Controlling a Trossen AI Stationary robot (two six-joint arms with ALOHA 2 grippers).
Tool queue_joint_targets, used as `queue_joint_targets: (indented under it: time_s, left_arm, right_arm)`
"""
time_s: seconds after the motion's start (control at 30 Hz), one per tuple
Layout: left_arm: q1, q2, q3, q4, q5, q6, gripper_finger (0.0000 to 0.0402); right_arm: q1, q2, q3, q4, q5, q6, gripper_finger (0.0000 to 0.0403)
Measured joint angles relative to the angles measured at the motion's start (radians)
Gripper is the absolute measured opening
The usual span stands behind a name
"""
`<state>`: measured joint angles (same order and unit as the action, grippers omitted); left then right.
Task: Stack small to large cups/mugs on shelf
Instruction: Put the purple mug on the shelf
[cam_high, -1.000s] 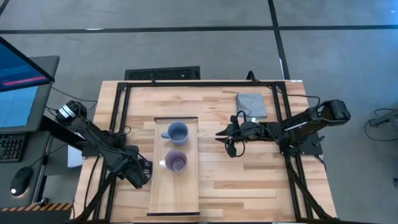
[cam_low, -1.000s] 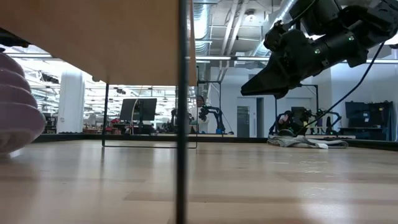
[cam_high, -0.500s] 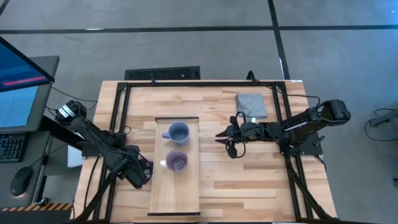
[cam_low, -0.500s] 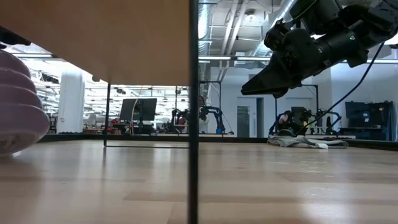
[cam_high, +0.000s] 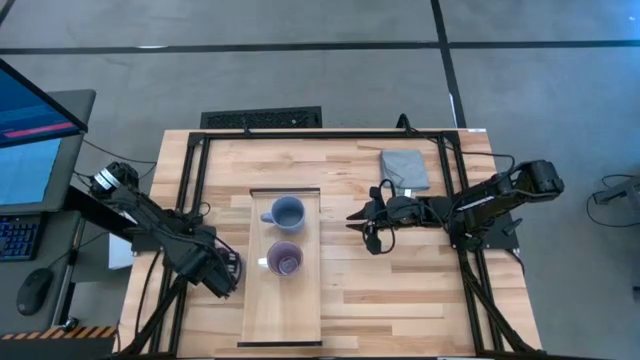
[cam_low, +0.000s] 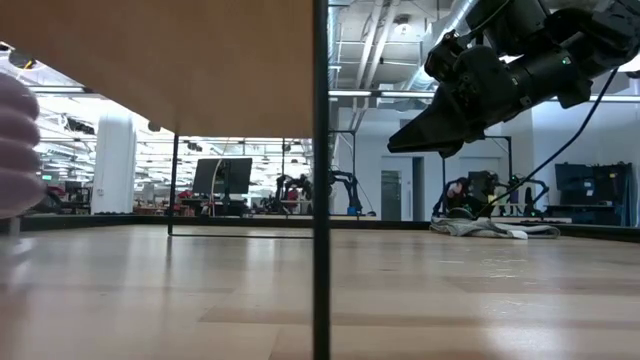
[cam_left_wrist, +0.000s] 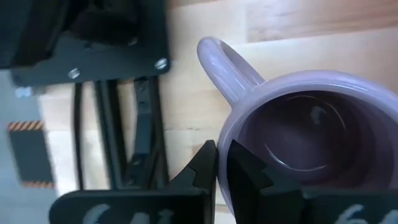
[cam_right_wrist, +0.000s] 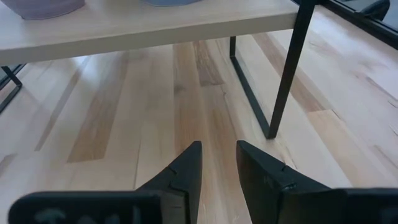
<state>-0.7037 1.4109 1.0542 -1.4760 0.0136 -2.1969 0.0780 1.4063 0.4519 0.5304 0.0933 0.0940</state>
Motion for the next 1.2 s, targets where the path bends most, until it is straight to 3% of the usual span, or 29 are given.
queue_joint_targets:
  time_s: [0.2,0.47,1.2]
  left_arm:
    - [0.0,0.01,0.001,-0.008,0.041,-0.008,0.0009]
    - [-0.009,0.135,0.001,-0.042,0.141,0.003,0.0009]
    - [-0.017,0.16,0.002,-0.024,0.111,0.038,0.0066]
  right_arm:
    - [0.0,0.0,0.0,0.0,0.0,-0.001,0.0123]
    - [0.0,0.0,0.0,0.006,0.0,-0.024,0.0123]
    - [0.0,0.0,0.0,0.031,0.0,-0.023,0.0123]
